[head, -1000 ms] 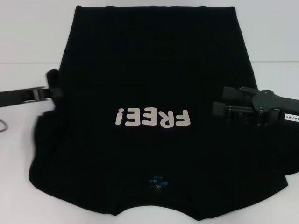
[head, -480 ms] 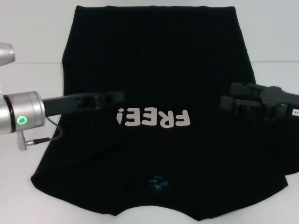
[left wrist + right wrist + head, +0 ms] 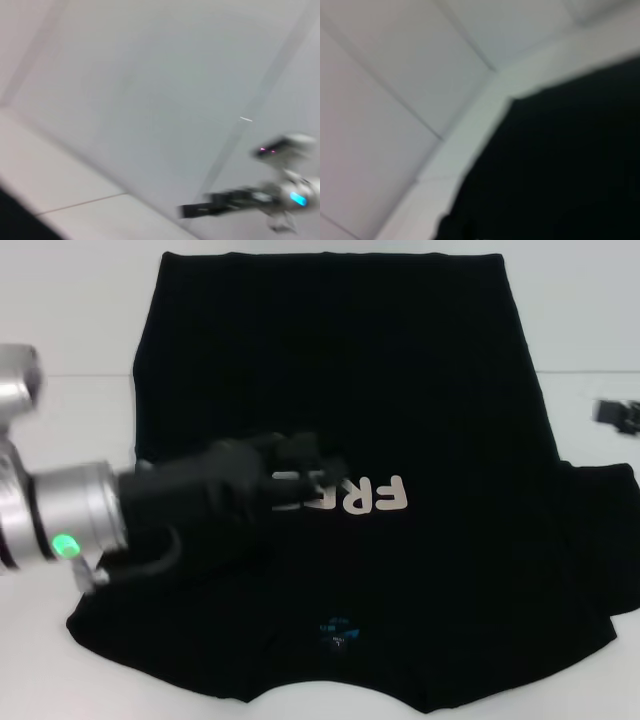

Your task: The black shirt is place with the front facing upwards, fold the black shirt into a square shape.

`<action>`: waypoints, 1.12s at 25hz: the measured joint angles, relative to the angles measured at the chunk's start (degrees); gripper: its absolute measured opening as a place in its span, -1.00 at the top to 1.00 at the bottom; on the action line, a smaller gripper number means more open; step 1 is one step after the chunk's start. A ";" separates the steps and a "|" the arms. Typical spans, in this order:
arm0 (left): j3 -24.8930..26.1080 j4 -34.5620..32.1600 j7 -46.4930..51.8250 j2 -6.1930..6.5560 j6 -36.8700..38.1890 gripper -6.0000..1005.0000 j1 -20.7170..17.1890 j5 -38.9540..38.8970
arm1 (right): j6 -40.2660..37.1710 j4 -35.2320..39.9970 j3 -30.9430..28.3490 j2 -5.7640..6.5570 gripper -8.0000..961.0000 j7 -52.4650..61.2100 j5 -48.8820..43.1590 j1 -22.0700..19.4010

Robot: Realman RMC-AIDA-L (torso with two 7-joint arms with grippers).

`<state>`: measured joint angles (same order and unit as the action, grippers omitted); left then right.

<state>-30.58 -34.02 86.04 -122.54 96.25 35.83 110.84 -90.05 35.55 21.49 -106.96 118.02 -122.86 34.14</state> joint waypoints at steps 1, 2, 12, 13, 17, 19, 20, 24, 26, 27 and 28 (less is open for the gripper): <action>-0.72 0.95 -3.37 -0.24 1.01 -0.25 0.12 0.08 | 0.05 0.06 0.01 0.87 -0.89 3.17 -1.62 -0.18; -1.89 1.67 -5.95 -0.60 1.48 -0.35 0.15 0.20 | -0.12 0.27 0.03 1.53 -0.89 5.35 -3.22 -0.41; -20.21 4.36 -15.69 -1.56 -3.31 -0.83 1.68 0.23 | -5.04 4.43 0.19 3.28 -0.89 18.33 -20.03 -2.38; -21.09 4.24 -15.88 -1.55 -3.93 -0.85 1.70 0.21 | -5.22 4.30 0.24 3.28 -0.89 18.51 -21.16 -2.39; -21.82 4.14 -15.99 -1.50 -4.71 -0.89 2.01 0.15 | -5.31 3.90 0.39 3.06 -0.83 18.72 -24.60 -2.24; -21.82 4.13 -15.92 -1.43 -4.71 -0.89 2.08 0.12 | -4.66 3.81 0.58 2.79 -0.83 18.76 -24.93 -2.23; -21.83 4.11 -15.92 -1.42 -4.71 -0.89 2.08 0.09 | -4.06 3.77 0.70 2.65 -0.84 18.76 -24.98 -2.21; -21.85 4.11 -15.92 -1.40 -4.83 -0.89 2.04 -0.03 | -0.54 3.58 0.95 1.33 -0.84 18.42 -25.05 -1.55; -21.73 4.11 -15.83 -1.42 -4.96 -0.89 2.04 -0.06 | 2.00 2.67 1.93 0.32 -0.84 18.09 -25.07 -0.58; -21.62 4.12 -15.81 -1.43 -5.04 -0.89 2.04 -0.07 | 2.00 2.67 1.93 0.32 -0.84 18.09 -25.07 -0.58; -21.50 4.15 -15.80 -1.44 -5.12 -0.89 2.04 -0.09 | 2.86 2.09 2.46 0.07 -0.84 18.04 -25.08 -0.23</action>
<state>-52.08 -29.87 70.23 -123.98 91.13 37.87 110.75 -87.19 37.63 23.95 -106.89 136.06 -147.94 33.91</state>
